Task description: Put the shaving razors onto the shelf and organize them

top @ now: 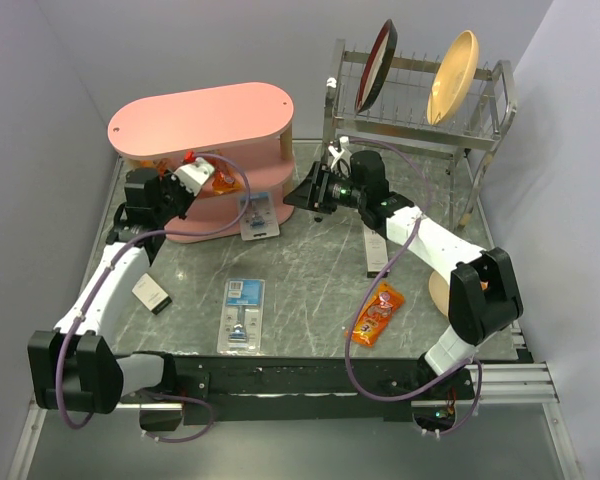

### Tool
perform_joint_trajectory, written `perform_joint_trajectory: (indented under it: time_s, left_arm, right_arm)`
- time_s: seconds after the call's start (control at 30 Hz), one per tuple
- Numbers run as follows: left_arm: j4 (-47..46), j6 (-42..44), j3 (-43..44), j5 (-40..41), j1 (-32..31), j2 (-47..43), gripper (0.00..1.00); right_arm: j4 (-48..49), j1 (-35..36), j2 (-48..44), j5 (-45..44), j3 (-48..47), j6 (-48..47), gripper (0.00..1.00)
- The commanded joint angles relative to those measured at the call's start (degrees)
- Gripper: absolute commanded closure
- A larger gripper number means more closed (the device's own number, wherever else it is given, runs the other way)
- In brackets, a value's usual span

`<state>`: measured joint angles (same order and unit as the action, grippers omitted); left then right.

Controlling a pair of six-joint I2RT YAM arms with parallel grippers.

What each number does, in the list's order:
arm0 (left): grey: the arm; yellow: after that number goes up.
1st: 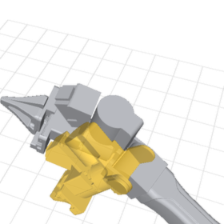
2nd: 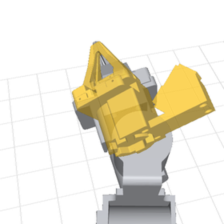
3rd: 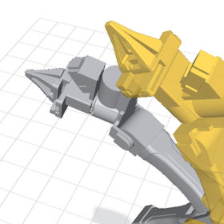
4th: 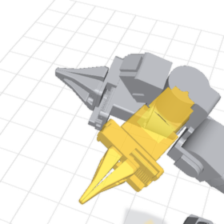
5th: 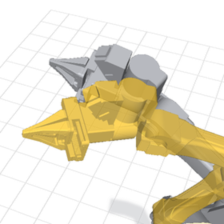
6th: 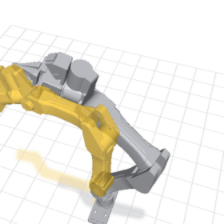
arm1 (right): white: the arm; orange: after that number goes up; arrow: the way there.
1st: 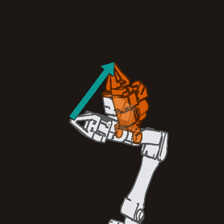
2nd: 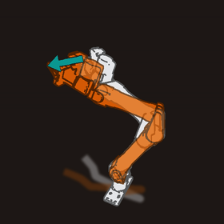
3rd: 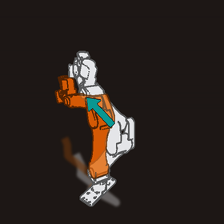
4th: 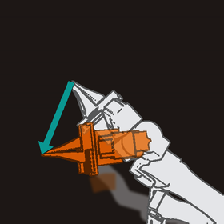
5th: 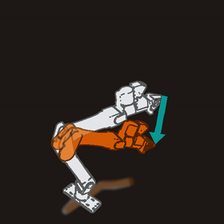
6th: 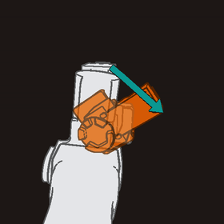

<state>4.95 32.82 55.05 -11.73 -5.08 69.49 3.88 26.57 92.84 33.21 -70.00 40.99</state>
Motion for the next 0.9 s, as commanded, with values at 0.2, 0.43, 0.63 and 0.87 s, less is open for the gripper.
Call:
perform_joint_trajectory:
  time_s: [0.2,0.43,0.63,0.87]
  left_arm:
    - [6.8,12.5,-2.1,-5.6,1.1,-8.1,0.99]
    - [9.3,23.9,-3.3,-9.5,4.9,-8.5,0.99]
    - [9.5,29.7,-3.8,-11.6,7.0,-7.5,0.99]
    - [9.5,33.0,-6.7,-12.5,7.0,-10.3,0.93]
  right_arm:
    - [3.2,-0.4,-1.6,-1.0,1.0,0.6,0.35]
    - [3.9,-0.4,-1.3,-0.9,1.3,1.5,0.36]
    - [3.5,-0.5,-1.3,-1.0,0.6,0.9,0.36]
    - [3.4,-0.6,-1.3,-1.0,1.0,0.8,0.36]
